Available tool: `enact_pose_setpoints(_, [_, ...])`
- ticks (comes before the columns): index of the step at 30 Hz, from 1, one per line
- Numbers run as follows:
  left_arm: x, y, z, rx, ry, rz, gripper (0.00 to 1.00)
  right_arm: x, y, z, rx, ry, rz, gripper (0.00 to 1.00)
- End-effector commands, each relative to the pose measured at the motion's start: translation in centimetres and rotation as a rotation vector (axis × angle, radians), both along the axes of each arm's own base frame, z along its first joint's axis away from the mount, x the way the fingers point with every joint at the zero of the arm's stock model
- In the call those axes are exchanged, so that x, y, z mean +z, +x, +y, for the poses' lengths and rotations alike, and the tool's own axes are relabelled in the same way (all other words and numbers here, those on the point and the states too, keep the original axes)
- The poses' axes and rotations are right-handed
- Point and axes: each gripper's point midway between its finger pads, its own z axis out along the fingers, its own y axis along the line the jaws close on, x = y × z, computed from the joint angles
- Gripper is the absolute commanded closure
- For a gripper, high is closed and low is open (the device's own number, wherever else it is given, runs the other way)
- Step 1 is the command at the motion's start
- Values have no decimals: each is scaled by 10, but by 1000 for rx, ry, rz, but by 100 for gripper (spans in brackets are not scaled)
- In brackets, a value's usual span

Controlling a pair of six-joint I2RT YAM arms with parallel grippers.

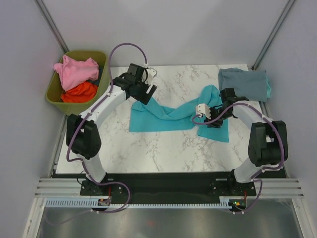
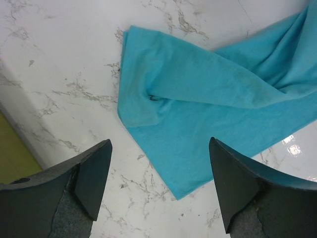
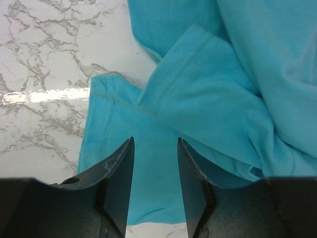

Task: Fold and stack the t-shirts
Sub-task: Flatten the tshirt out

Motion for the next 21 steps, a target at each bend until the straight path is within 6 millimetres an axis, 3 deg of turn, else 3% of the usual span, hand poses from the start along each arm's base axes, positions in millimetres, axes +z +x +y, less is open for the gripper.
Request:
enact_pose_setpoints(1, [3, -5, -3, 16, -20, -4, 14, 14, 15, 12, 73, 15, -129, 52])
enact_pose_setpoints(11, [-3, -6, 5, 29, 20, -13, 13, 8, 16, 31, 105, 10, -81, 55])
enact_pose_setpoints(21, [-4, -1, 4, 33, 19, -21, 13, 6, 6, 31, 131, -4, -53, 55])
